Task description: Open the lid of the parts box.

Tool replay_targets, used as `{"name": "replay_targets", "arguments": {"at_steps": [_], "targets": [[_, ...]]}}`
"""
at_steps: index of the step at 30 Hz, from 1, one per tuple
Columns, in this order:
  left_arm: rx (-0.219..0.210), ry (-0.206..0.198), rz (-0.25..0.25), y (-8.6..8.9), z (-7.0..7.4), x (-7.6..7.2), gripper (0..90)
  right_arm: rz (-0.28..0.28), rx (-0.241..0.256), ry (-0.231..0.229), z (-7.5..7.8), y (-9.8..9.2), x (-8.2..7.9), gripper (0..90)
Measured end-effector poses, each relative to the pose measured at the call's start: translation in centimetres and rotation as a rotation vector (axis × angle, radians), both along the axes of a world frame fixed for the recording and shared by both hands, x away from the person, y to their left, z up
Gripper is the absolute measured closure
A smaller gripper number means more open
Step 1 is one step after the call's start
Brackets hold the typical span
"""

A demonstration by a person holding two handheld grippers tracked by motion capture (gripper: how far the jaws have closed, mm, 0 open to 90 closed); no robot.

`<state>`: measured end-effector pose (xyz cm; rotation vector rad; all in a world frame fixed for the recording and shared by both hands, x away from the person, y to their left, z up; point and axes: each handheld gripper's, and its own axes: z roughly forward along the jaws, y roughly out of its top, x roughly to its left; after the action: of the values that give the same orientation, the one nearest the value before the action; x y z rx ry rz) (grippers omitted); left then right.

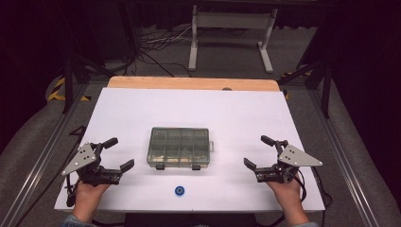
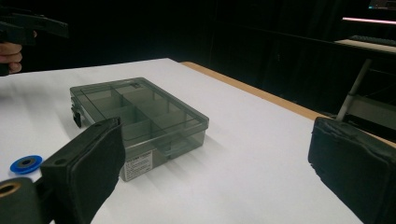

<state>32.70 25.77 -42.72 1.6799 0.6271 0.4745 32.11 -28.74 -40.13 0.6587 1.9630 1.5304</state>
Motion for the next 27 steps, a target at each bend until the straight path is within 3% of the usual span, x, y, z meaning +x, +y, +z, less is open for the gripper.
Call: {"name": "replay_targets", "arguments": {"at_steps": [9,15,17,23,27], "targets": [[-0.011,0.011,-0.003,0.1,-0.2,0.3,2.6,-0.003,-0.011,-0.009,-0.1,0.0,0.1,4.8],[0.010,0.019,-0.022,-0.2,-0.2,0.2,2.9,-0.001,-0.002,-0.006,0.0,0.0,0.0,4.8],[0.024,0.000,-0.022,-0.4,-0.2,0.1,3.1,0.000,0.000,-0.006,0.0,0.1,0.0,4.7],[0.009,0.016,-0.024,-0.6,-0.2,0.2,3.0,0.011,0.003,0.006,0.1,0.6,0.2,4.8],[0.029,0.021,-0.042,-0.9,-0.1,0.4,2.9,0.030,-0.003,0.011,0.2,1.5,0.4,4.7]]}}
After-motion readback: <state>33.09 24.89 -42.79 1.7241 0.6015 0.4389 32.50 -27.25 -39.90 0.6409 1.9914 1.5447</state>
